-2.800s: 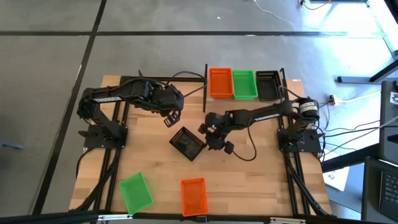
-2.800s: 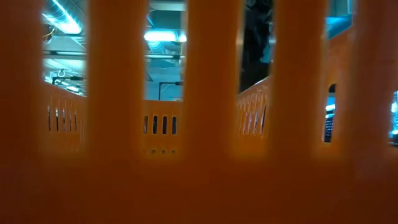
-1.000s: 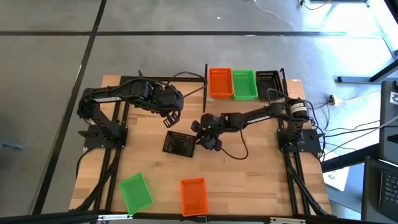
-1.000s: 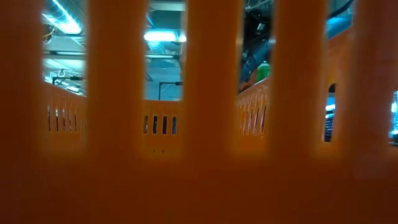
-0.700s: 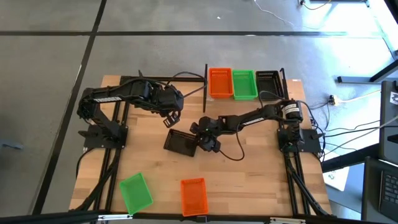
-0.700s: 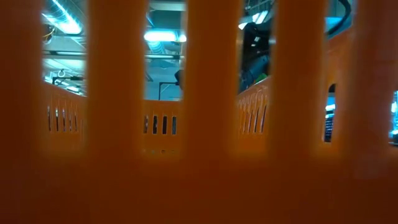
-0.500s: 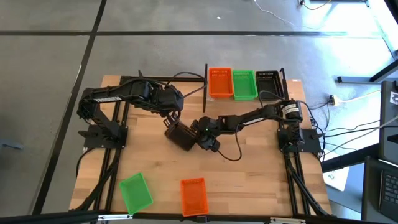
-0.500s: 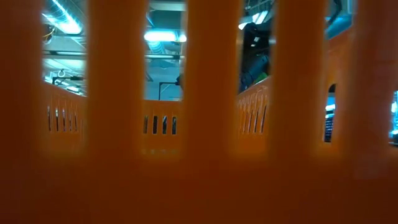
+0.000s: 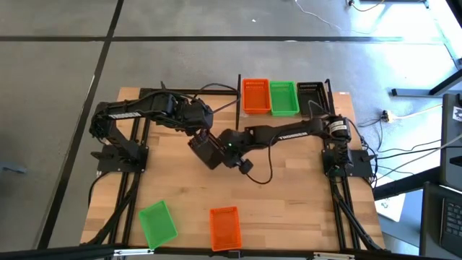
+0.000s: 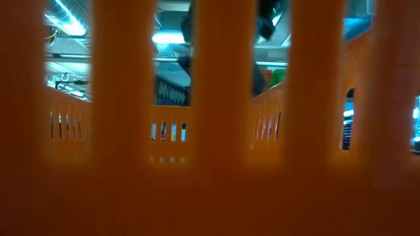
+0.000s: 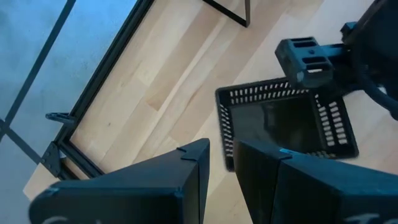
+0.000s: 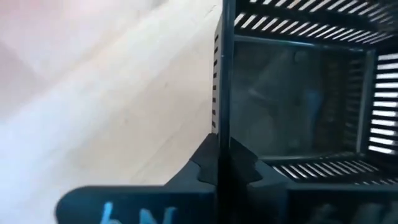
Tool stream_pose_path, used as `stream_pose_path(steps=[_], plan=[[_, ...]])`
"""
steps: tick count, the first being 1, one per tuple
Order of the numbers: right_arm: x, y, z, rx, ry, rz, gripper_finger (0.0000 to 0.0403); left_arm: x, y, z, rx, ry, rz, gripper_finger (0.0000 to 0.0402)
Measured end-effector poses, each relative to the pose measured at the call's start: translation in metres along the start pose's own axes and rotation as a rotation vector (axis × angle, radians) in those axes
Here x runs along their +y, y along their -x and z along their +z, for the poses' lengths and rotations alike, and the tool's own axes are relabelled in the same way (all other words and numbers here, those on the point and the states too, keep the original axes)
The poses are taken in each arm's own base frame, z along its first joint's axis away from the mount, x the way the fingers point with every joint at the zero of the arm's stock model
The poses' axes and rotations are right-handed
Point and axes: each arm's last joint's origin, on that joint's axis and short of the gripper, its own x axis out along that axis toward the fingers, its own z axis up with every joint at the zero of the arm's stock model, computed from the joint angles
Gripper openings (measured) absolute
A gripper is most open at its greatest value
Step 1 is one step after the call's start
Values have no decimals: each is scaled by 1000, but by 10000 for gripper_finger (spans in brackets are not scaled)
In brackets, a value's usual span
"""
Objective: Stack baskets on shelf by color
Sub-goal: Stack the black bin on top of the black bins on the shelf
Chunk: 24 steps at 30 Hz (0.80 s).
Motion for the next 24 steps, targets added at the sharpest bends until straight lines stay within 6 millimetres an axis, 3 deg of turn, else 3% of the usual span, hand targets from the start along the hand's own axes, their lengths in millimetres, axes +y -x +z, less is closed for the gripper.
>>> stream_pose_path(steps=[5,11,19,24], plan=[[-24,32,18,2,-92,44,1,6,7,0,-53,12,30,64],[-46,74,32,38,-119,41,1,20,32,-8,-150,-10,-3,64],[-64,139,52,201,-219,-149,0,37,70,-25,-299,-44,-104,64],[-68,179,58,276,-312,-280,0,38,78,-25,-369,-92,-138,64]])
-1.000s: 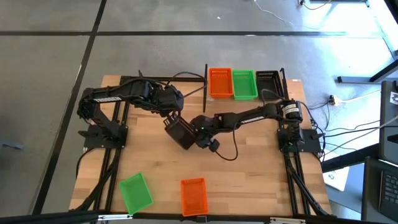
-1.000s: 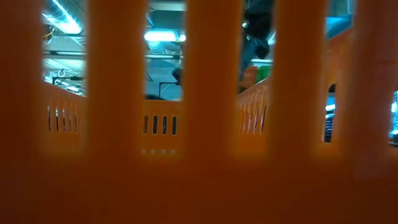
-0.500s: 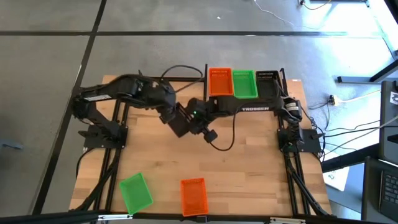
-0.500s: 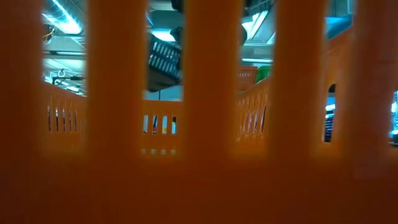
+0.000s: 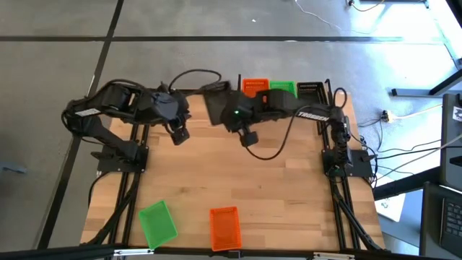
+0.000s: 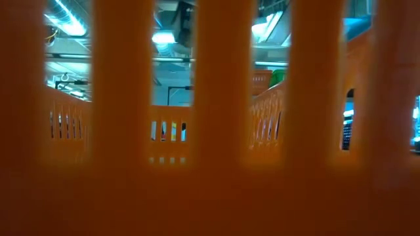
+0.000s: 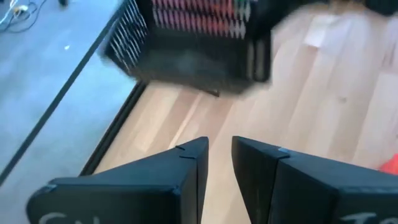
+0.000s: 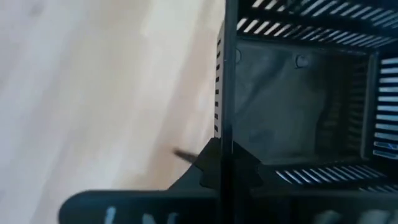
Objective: Stack baskets on shelf by color
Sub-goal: Stack the black bin on top of the black bins on the shelf
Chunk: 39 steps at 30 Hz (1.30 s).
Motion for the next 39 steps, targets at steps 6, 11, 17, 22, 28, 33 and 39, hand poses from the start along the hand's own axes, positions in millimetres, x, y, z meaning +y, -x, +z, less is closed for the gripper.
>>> stream_pose_path(steps=[6,11,17,22,28,33,39], plan=[[-8,36,-17,91,-24,-111,0,-3,-1,4,-40,-81,-13,64],[-15,72,-49,171,-140,-101,0,-8,-8,10,-63,-133,-14,64],[-23,129,-80,82,-279,-198,0,-11,-16,19,-103,-145,-12,64],[-17,171,-117,42,-326,-246,0,-10,-26,23,-94,-143,-2,64],[3,179,-169,109,-378,-213,0,-8,-38,30,-102,-111,1,64],[25,166,-210,195,-311,-107,0,-6,-47,36,-112,-88,-1,64],[40,138,-243,335,-254,-61,0,-3,-49,36,-108,-80,10,64]])
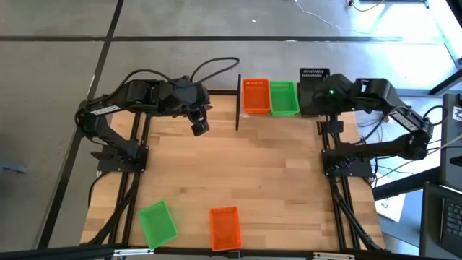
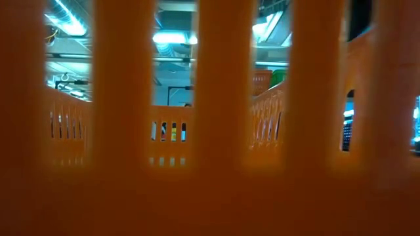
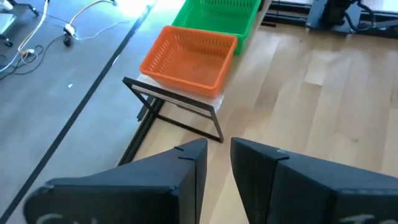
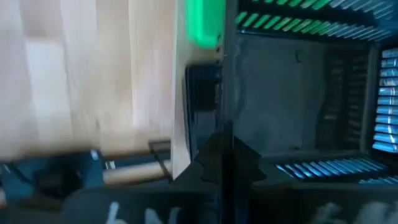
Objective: Stack baskets on shelf by color
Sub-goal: Stack the black bin on top of the black bins on the shelf
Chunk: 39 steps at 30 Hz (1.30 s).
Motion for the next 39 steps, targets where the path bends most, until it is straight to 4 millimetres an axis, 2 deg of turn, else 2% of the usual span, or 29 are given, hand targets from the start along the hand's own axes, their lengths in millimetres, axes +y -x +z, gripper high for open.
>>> stream_pose_path(steps=[6,11,22,27,31,39], plan=[[1,-35,-6,43,40,-8,0,-1,0,2,-23,16,-5,64],[0,-48,-10,84,61,5,0,-1,0,2,-20,19,-22,64],[-3,-50,-16,109,92,5,0,-2,0,2,-17,21,-52,64],[-5,-51,-18,96,20,24,5,-2,0,2,-17,21,-52,64],[-5,-51,-18,104,-70,20,19,-2,0,2,-17,21,-52,64],[-7,-51,-16,85,-109,4,60,-2,0,2,-18,21,-52,64]])
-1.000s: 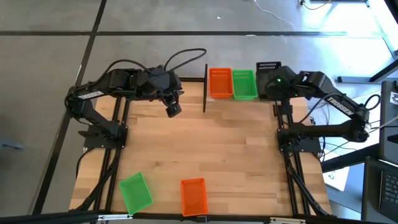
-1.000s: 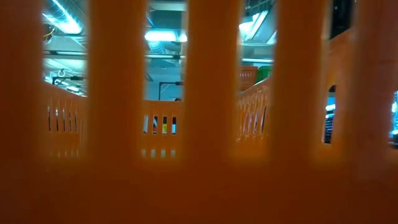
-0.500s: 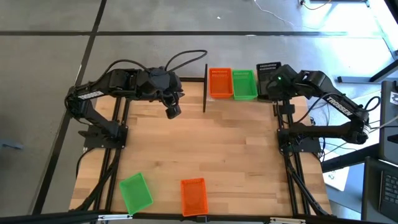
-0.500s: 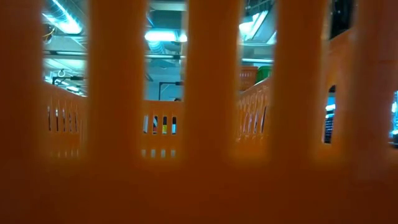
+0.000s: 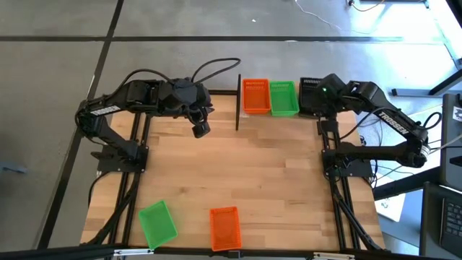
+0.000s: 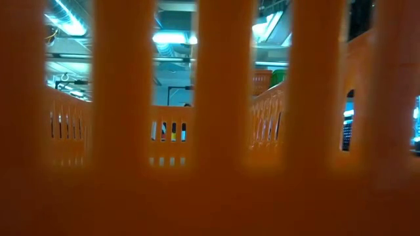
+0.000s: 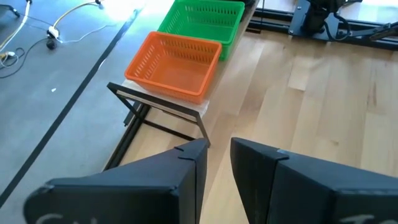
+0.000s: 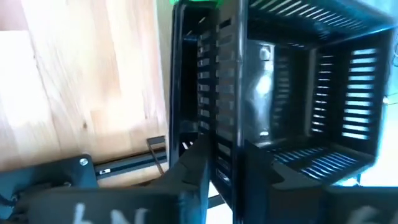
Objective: Stack baskets on shelf by color
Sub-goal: Stack the black bin on top of the black bins on the shelf, then stack the green bin on top of the green bins on the shelf
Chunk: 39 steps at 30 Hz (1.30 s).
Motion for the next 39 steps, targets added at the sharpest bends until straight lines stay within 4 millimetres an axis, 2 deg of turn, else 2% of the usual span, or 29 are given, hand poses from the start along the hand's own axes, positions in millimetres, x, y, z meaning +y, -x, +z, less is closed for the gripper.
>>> stream_pose_path(steps=[5,19,25,30,36,39], plan=[[-2,5,0,-13,-9,-13,84,0,0,0,0,0,0,64],[-4,14,0,-33,-38,-27,87,0,0,0,2,6,1,64],[-13,42,1,-123,-170,-80,87,2,-1,-2,24,81,9,64],[-17,68,-3,-209,-210,-105,87,4,-1,-7,71,131,25,64],[-15,89,-11,-315,-222,-90,87,4,0,-9,92,168,30,64],[-13,97,-14,-383,-250,-48,87,3,0,-13,133,243,18,64]])
